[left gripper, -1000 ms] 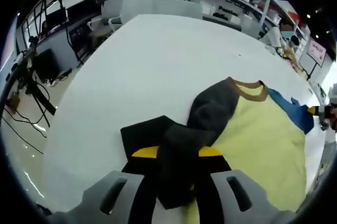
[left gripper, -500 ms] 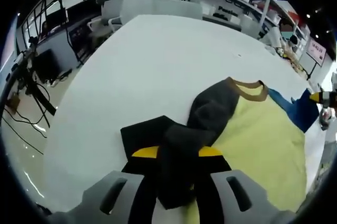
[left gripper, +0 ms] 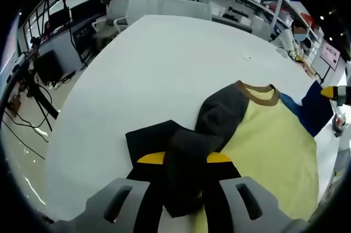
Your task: Fold the garment on the visible template until the final outline fits inside the template.
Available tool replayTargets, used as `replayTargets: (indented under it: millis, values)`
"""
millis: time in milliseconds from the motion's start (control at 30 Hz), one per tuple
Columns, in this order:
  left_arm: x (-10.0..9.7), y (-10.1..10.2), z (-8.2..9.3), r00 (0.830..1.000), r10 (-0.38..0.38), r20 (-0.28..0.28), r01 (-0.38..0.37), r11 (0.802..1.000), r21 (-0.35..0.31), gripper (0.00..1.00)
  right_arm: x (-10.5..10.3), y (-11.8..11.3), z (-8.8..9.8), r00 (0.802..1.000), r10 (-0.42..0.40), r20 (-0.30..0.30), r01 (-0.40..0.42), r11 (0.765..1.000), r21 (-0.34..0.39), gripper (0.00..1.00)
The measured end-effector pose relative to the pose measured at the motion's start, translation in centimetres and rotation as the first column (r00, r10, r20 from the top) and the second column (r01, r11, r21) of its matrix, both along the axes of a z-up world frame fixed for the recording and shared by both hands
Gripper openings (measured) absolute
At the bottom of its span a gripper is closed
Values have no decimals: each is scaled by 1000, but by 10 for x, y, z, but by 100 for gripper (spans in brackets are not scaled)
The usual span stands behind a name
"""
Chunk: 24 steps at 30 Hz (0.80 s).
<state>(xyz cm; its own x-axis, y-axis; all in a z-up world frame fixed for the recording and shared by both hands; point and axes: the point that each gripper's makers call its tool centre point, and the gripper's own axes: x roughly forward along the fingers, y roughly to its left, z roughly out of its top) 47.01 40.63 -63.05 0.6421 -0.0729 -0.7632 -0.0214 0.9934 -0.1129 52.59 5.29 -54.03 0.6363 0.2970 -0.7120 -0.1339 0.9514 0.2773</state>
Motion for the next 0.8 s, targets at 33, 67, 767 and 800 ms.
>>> replayTargets:
  millis: [33, 67, 767, 800]
  values:
    - [0, 0, 0, 1000, -2, 1, 2, 1000, 1, 27, 0, 4, 0, 1000, 9, 1, -9, 1000, 2, 0]
    - [0, 0, 0, 1000, -2, 1, 2, 1000, 1, 27, 0, 7, 1, 1000, 15, 2, -15, 1000, 3, 0]
    - [1, 0, -1, 1000, -3, 1, 3, 1000, 6, 27, -24, 110, -56, 985, 165, -58, -168, 985, -38, 0]
    - [1, 0, -1, 1000, -3, 1, 3, 1000, 6, 27, -25, 113, -59, 984, 167, -59, -170, 984, -44, 0]
